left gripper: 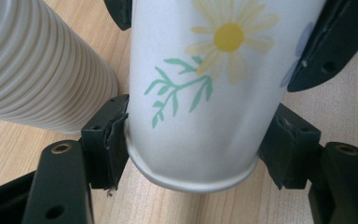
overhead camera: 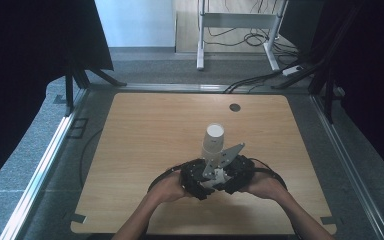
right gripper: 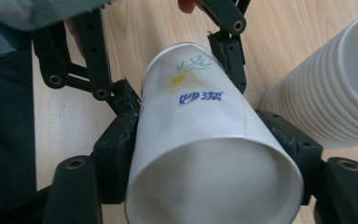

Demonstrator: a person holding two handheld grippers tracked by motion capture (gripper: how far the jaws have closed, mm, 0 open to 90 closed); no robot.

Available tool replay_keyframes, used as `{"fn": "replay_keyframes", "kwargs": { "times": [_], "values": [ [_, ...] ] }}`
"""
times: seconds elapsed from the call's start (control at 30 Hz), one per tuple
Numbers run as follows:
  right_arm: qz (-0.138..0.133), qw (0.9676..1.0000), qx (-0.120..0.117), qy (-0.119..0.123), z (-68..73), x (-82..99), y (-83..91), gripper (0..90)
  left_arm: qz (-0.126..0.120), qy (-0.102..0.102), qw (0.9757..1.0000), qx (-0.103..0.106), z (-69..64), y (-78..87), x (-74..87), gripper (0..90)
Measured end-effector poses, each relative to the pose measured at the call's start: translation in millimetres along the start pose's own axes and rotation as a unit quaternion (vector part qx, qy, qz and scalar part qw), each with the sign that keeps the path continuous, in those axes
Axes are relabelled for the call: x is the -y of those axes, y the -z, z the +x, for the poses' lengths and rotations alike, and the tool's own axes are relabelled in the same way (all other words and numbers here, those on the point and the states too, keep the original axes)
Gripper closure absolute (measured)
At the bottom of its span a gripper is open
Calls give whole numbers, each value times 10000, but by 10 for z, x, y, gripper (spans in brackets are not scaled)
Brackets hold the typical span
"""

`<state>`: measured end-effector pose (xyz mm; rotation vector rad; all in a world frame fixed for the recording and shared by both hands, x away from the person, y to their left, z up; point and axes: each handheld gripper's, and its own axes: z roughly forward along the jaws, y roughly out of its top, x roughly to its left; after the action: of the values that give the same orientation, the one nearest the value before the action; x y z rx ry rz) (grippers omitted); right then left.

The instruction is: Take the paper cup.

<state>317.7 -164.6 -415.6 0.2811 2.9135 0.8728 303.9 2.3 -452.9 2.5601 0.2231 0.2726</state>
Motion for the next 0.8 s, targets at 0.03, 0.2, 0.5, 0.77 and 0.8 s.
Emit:
{"fn": "replay_keyframes", "kwargs": {
  "times": [0.03, 0.2, 0.5, 0.77, 0.8],
  "values": [
    [2, 10000, -20, 3, 1, 1, 2, 354, -11, 13, 10000, 16, -3, -4, 0, 312],
    [-5, 10000, -39, -76, 8, 10, 19, 365, -195, 155, 9996, 99, 18, 3, 22, 251],
    [-374, 9988, -114, -306, -39, 55, 139, 365, -780, 670, 9942, 312, 121, 118, 127, 114],
    [-850, 9952, -190, -436, -66, 93, 270, 366, -1351, 863, 9857, 509, 163, 271, 194, 105],
    [-909, 9947, -196, -446, -67, 99, 281, 366, -1439, 903, 9840, 532, 162, 285, 198, 105]
  ]
}}
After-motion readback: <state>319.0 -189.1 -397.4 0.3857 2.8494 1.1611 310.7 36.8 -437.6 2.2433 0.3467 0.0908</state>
